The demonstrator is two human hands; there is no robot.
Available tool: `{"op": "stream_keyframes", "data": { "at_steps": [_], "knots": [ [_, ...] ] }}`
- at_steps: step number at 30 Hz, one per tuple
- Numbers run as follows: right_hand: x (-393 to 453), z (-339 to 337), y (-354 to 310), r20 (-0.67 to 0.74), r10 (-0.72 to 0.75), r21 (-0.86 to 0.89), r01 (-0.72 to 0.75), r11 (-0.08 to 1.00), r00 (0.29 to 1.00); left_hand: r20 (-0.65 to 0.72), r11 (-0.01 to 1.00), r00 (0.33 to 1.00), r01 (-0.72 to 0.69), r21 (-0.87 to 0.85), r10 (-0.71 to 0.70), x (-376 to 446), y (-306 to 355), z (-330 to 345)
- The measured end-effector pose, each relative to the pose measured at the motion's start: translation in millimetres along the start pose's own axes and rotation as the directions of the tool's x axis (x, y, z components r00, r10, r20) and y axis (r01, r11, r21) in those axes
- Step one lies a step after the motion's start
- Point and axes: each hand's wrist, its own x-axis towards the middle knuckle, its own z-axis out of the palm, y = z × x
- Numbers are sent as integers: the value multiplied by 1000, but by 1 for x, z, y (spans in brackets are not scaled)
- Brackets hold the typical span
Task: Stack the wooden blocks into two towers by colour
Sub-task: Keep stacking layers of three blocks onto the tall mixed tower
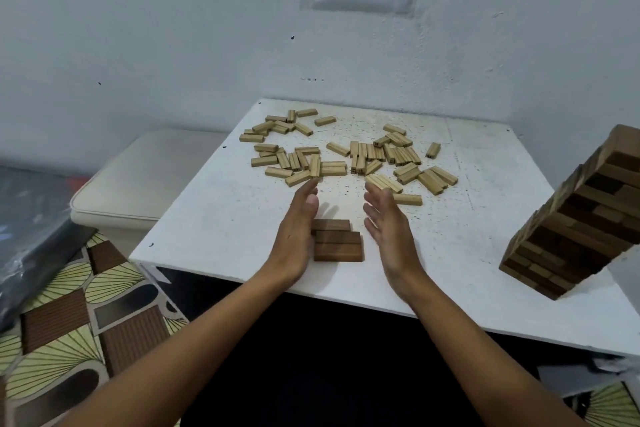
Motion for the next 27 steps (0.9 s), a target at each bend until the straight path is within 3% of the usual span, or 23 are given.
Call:
{"op": "stream_keyframes", "data": {
  "at_steps": [5,10,19,22,27],
  "knots": [
    [1,23,1,5,20,36,-20,999,1000,-72,983,995,54,-174,-67,-2,-1,15],
    [-6,36,3,-41,-5,48,7,999,999,-66,988,998,2,-155,-13,-3,1,20],
    [-7,38,8,-52,-36,-31,35,999,998,-4,992,999,37,-120,-38,-1,0,18],
    [-6,34,9,-21,-45,-101,43,994,999,24,998,999,24,-64,-23,-1,2,15],
    [2,11,6,29,-115,-294,119,949,993,100,965,994,-66,252,42,0,-1,-9]
  ]
}}
